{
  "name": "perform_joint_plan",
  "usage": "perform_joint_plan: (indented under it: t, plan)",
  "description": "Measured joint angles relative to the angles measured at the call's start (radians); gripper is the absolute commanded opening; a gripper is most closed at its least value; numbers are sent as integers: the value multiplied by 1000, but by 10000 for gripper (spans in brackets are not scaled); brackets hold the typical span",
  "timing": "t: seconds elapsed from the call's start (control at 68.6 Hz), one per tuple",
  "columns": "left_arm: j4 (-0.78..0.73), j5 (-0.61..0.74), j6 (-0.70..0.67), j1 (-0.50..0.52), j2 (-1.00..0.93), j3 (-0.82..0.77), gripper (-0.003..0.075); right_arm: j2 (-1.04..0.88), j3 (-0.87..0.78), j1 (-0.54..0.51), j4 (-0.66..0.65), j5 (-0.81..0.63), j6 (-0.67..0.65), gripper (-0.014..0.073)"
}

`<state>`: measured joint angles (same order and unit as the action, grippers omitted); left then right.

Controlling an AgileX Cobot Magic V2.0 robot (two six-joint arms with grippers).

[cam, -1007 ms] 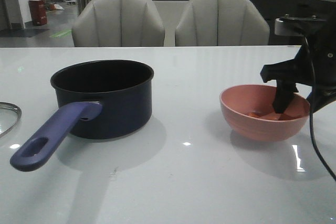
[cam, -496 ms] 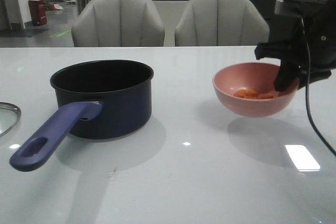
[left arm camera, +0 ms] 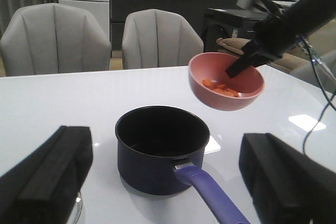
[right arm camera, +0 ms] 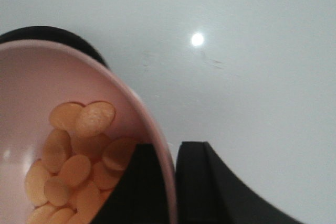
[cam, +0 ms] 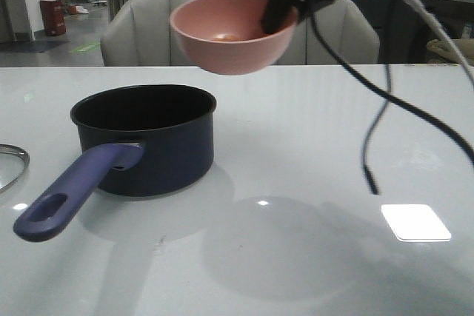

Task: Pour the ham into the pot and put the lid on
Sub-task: 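Lift the pink bowl and carry it over the saucepan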

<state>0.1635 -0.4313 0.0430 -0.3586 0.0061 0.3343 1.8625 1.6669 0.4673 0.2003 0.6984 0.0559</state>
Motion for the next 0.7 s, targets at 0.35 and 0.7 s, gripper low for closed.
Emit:
perform_joint_plan:
  t: [0.35,0.7]
  plan:
    - [0,0,0,0,0,0,625,202,292,120,-77,15,-63,139]
    - [0,0,0,0,0,0,625,122,2,124,-131,-576,-66,139]
